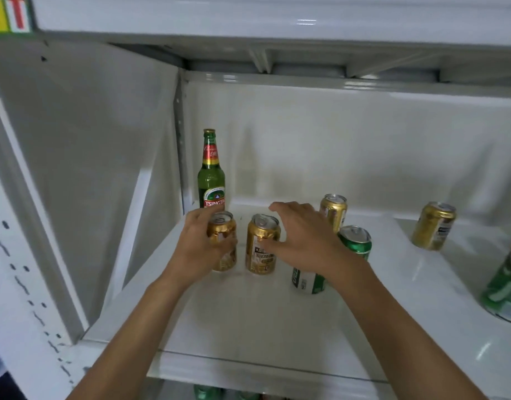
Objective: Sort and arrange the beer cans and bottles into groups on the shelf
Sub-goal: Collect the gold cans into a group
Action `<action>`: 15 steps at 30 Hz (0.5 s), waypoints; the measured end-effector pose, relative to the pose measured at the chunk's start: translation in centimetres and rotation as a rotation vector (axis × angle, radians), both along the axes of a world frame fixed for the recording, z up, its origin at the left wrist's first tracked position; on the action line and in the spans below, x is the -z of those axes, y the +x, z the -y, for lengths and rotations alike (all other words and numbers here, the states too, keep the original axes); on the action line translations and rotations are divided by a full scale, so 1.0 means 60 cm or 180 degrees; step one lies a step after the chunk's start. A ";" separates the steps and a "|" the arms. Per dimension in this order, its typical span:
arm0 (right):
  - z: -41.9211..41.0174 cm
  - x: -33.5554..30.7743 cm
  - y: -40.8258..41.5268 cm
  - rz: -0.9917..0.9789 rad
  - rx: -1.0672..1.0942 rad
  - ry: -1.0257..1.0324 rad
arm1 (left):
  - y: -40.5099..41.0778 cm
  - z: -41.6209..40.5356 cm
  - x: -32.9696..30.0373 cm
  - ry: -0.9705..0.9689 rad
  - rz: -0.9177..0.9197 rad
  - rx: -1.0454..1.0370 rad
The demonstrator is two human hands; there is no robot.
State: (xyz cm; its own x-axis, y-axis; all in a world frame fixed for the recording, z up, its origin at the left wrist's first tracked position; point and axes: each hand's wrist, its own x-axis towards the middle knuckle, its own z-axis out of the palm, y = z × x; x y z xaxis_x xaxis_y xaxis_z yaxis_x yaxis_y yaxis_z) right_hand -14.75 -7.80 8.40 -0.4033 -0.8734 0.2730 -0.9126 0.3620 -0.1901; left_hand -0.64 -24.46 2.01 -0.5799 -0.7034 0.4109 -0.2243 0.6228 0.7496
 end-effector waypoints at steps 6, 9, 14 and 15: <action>0.045 0.009 -0.029 -0.0015 -0.0137 0.0689 | 0.001 0.016 0.016 0.0073 0.0092 0.0111; 0.055 0.006 -0.029 -0.0093 -0.0090 0.0688 | 0.003 0.016 0.021 0.0040 0.0066 0.0111; 0.065 0.007 -0.036 0.0138 -0.0062 0.0643 | 0.002 0.017 0.021 0.0022 0.0044 0.0158; 0.064 0.005 -0.036 0.0243 -0.0061 0.0590 | 0.002 0.016 0.021 0.0017 0.0037 0.0170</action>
